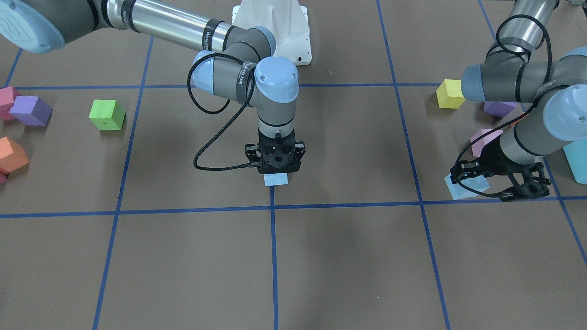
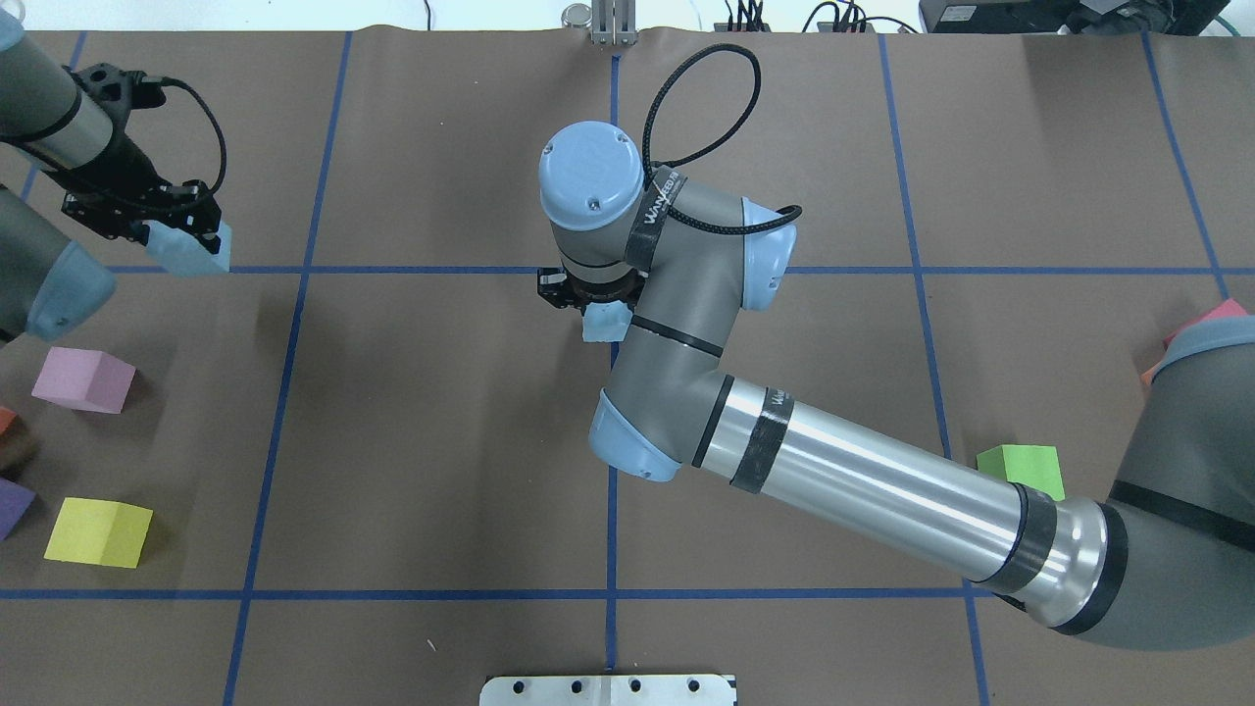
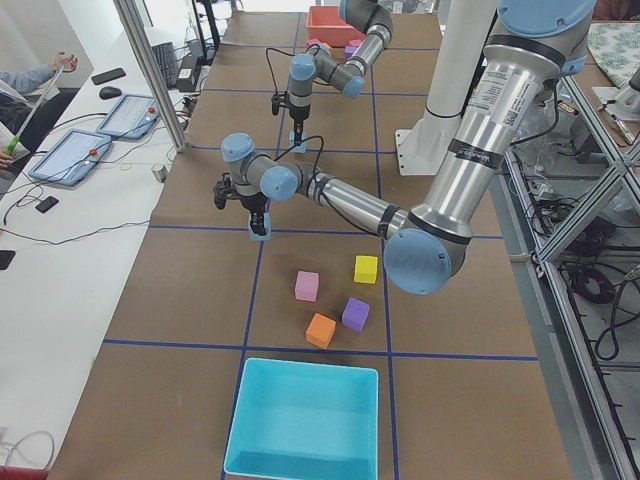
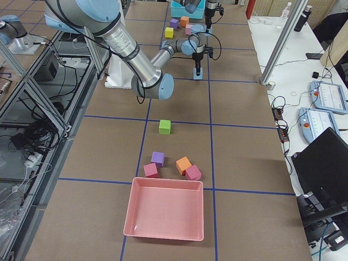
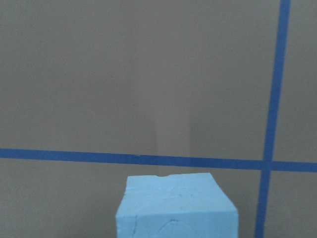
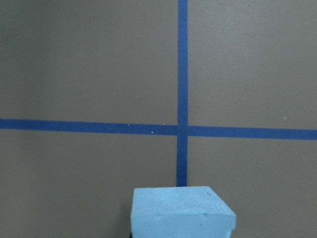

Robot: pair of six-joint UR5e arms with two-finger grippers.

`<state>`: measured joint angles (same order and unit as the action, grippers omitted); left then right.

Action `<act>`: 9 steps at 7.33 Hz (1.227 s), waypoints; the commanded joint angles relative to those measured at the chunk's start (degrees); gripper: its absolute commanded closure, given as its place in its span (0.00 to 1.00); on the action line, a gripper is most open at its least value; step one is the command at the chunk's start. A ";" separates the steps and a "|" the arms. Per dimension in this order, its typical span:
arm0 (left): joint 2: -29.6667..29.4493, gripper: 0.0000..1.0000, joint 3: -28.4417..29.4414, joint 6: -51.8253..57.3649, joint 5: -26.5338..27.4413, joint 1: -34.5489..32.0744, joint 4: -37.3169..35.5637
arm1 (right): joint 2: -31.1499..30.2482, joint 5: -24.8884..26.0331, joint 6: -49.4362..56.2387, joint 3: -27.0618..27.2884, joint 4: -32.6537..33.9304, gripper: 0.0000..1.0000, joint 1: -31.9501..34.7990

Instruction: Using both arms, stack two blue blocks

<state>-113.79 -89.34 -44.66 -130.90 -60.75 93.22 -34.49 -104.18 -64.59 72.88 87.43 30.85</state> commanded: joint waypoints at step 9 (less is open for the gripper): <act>-15.47 0.35 0.31 -10.01 0.46 3.69 -8.75 | -9.14 -7.41 2.26 12.32 0.20 0.00 9.62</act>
<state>-124.97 -89.32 -53.94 -130.80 -59.29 86.82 -37.99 -107.97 -63.66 79.00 87.71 35.16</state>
